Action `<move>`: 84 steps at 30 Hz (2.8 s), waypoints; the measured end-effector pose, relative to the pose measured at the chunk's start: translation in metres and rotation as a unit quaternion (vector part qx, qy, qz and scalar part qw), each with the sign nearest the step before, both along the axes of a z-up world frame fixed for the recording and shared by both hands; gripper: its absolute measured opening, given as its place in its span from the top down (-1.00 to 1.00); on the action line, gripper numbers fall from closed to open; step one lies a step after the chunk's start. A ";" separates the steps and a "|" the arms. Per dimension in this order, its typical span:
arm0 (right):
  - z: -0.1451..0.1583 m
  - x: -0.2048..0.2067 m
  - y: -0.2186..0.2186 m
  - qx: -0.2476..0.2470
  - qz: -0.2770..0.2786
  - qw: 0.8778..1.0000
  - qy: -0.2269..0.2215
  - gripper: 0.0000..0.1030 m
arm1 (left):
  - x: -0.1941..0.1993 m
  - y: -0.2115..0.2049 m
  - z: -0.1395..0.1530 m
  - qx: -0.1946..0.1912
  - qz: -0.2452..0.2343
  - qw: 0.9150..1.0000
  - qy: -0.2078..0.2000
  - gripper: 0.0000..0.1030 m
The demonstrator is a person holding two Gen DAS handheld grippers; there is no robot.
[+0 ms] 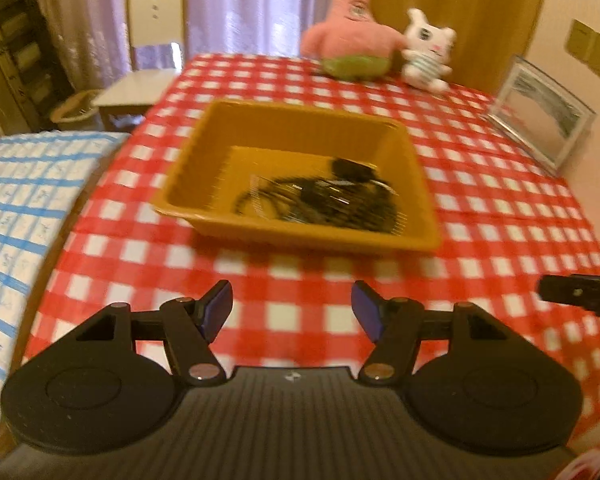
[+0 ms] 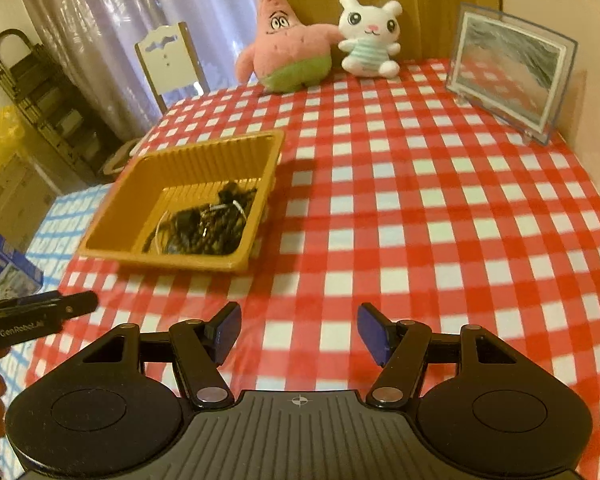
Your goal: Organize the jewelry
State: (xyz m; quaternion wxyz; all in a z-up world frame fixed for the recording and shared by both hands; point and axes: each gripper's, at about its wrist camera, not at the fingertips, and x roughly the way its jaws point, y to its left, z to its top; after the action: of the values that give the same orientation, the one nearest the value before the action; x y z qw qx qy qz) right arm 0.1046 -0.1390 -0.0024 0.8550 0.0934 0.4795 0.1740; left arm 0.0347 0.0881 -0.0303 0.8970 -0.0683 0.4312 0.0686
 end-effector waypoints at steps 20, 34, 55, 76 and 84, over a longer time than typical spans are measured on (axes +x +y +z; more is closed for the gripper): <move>0.015 -0.051 -0.022 -0.007 0.014 1.000 0.005 -0.25 | -0.037 -0.083 0.026 -0.004 -0.089 0.996 -0.012 -0.23; 0.017 -0.051 -0.023 -0.008 0.014 1.000 0.001 -0.25 | -0.038 -0.087 0.028 -0.003 -0.101 0.995 -0.014 -0.23; 0.018 -0.049 -0.027 -0.009 0.006 1.000 0.003 -0.25 | -0.033 -0.096 0.027 0.000 -0.113 0.994 -0.014 -0.23; 0.019 -0.048 -0.028 -0.009 0.005 1.000 0.002 -0.25 | -0.031 -0.097 0.028 0.000 -0.115 0.993 -0.014 -0.23; 0.020 -0.047 -0.028 -0.009 0.005 1.000 0.002 -0.25 | -0.031 -0.097 0.028 0.000 -0.114 0.993 -0.014 -0.23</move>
State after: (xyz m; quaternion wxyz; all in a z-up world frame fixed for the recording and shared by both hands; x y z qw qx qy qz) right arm 0.0572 -0.1672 0.0171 0.8541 0.0833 0.4832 0.1734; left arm 0.0035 -0.0092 -0.0022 0.9051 -0.0191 0.4234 -0.0353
